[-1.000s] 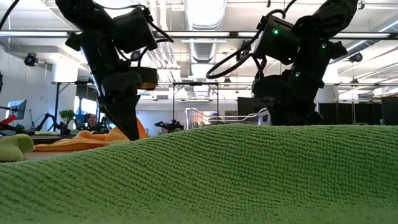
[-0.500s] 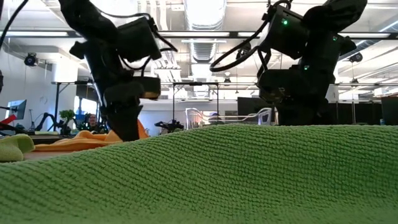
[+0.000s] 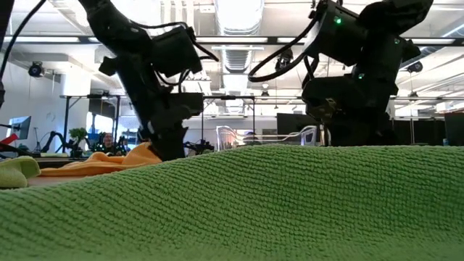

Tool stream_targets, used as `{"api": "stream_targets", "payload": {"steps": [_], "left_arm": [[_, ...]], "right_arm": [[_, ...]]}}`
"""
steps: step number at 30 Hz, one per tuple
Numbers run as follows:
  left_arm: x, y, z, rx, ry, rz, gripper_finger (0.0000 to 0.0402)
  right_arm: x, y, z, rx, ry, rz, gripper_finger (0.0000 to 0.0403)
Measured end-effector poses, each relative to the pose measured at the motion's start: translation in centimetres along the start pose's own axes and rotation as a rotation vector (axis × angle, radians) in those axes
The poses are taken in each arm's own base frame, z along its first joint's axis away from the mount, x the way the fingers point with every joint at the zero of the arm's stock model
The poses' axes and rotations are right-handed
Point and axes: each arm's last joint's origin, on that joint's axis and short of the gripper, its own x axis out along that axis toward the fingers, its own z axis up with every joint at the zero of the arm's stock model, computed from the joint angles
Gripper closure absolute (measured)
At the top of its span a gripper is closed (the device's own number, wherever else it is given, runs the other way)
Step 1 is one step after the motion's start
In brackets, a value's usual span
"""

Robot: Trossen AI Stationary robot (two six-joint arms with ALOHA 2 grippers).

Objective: Fold microfiber towels
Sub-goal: Fold the yellow microfiber cloth

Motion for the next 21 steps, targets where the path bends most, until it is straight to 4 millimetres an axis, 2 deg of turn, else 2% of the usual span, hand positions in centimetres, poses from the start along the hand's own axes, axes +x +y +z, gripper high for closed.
{"api": "stream_targets", "payload": {"steps": [13,18,21], "left_arm": [[1.7,1.8,2.5,0.064,-0.075,0.078,0.0302],[1.5,2.0,3.1,0.088,-0.085,0.102,0.0302],[0.7,2.0,3.5,0.086,-0.086,0.104,0.0302]], "right_arm": [[0.1,0.8,-0.1,0.074,-0.022,0.068,0.0346],[0.0,1.1,0.0,0.066,-0.037,0.099,0.0346],[-0.2,1.2,0.1,0.057,-0.042,0.106,0.0346]]}}
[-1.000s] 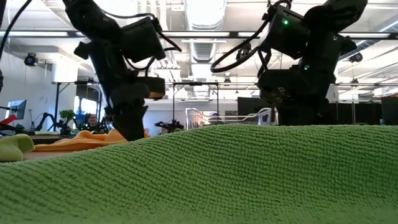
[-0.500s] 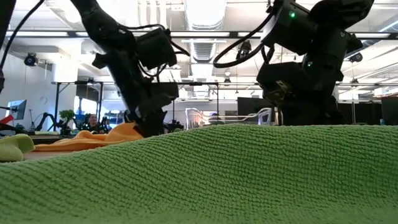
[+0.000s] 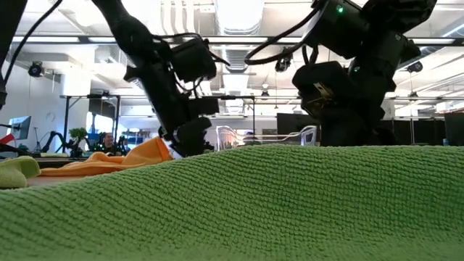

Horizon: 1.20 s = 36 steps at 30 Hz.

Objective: Fold microfiber towels
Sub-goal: Fold the yellow microfiber cloth

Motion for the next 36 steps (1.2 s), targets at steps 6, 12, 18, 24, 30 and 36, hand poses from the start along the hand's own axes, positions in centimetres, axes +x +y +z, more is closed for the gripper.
{"api": "stream_targets", "payload": {"steps": [6,12,18,24,30,36], "left_arm": [[-2.3,0.2,1.2,-0.005,-0.02,-0.005,0.0302],[-4.7,0.2,2.0,-0.094,-0.091,-0.041,0.0302],[-5.9,-2.0,2.7,-0.16,-0.161,-0.261,0.0302],[-5.0,-4.5,2.3,-0.115,-0.188,-0.318,0.0302],[-3.6,-6.4,1.6,-0.085,-0.178,-0.346,0.0302],[-1.9,-7.3,1.4,-0.082,-0.188,-0.358,0.0302]], "right_arm": [[-0.8,0.3,0.1,-0.01,-0.016,0.025,0.0346],[-1.8,0.6,0.3,-0.017,-0.036,0.057,0.0346],[-2.3,0.6,0.5,-0.017,-0.072,0.05,0.0346],[-3.4,0.4,0.5,-0.013,-0.078,0.034,0.0346],[-5.2,0.0,0.5,-0.01,-0.125,-0.007,0.0346],[-6.5,0.0,0.6,-0.032,-0.164,0.012,0.0346]]}}
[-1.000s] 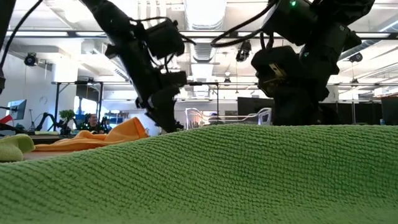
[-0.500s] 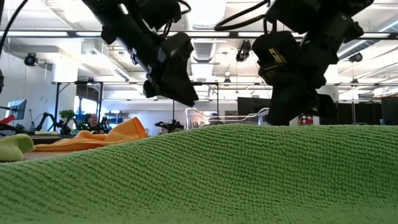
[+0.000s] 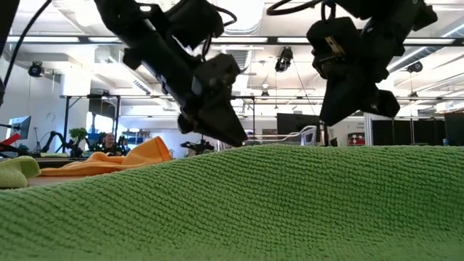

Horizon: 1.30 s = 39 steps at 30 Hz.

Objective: Fold microfiber towels
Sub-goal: Fold the yellow microfiber cloth

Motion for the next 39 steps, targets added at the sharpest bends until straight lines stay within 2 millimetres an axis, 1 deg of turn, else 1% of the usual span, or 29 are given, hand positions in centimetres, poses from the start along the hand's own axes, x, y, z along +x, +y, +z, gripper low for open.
{"api": "stream_targets", "payload": {"steps": [3,6,9,11,16,19,26,29,32,39], "left_arm": [[1.0,0.0,-0.5,-0.003,0.001,-0.002,0.0302],[1.9,0.1,-1.1,-0.049,0.013,-0.001,0.0302],[2.7,0.3,-1.7,-0.054,0.043,-0.004,0.0302],[3.1,0.5,-2.3,-0.053,0.065,0.003,0.0302],[3.4,0.6,-2.7,-0.043,0.091,0.014,0.0302],[3.0,0.7,-3.0,0.027,0.142,0.031,0.0302],[0.9,1.0,-3.3,0.216,0.286,0.07,0.0302],[0.0,1.3,-3.6,0.297,0.337,0.125,0.0302],[-0.6,1.6,-3.8,0.351,0.372,0.189,0.0302],[-1.3,2.0,-3.8,0.446,0.412,0.25,0.0302]], "right_arm": [[0.1,0.0,0.0,-0.001,-0.005,-0.009,0.0346],[0.6,-0.2,-0.1,-0.006,0.006,-0.03,0.0346],[1.1,-0.3,-0.3,-0.009,0.019,-0.053,0.0346],[1.4,-0.4,-0.4,-0.011,0.024,-0.061,0.0346],[1.5,-0.4,-0.4,-0.011,0.026,-0.066,0.0346],[1.5,-0.4,-0.4,-0.011,0.029,-0.065,0.0346],[1.5,-0.4,-0.4,-0.008,0.029,-0.064,0.0346],[1.5,-0.4,-0.4,-0.003,0.028,-0.063,0.0346],[1.5,-0.4,-0.4,0.0,0.028,-0.063,0.0346],[1.5,-0.4,-0.4,0.003,0.027,-0.061,0.0346]]}}
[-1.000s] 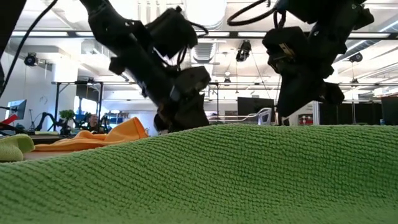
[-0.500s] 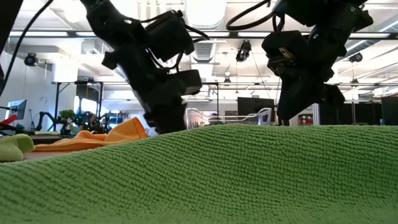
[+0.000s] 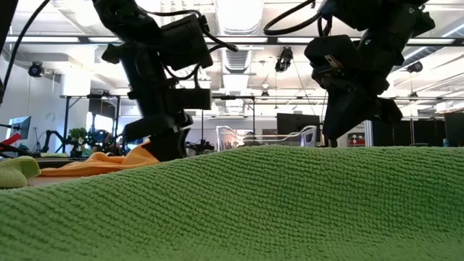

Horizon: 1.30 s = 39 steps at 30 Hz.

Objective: Fold microfiber towels
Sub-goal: Fold the yellow microfiber cloth

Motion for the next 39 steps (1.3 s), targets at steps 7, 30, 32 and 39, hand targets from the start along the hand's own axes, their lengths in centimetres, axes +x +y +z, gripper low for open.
{"api": "stream_targets", "payload": {"steps": [7,30,32,39], "left_arm": [[-0.8,0.4,-1.0,0.125,0.092,0.033,0.0302],[-8.4,0.8,-1.1,0.148,-0.103,-0.091,0.0302],[-9.0,0.6,-1.2,0.156,-0.122,-0.1,0.0302],[-9.3,-1.2,-1.3,0.211,-0.135,-0.168,0.0302]], "right_arm": [[0.0,0.0,0.0,0.0,0.0,0.0,0.0346],[0.0,0.0,0.0,-0.03,-0.004,0.0,0.0346],[0.0,0.0,0.0,-0.04,-0.004,0.0,0.0346],[0.0,0.0,0.0,-0.105,-0.004,0.0,0.0346]]}}
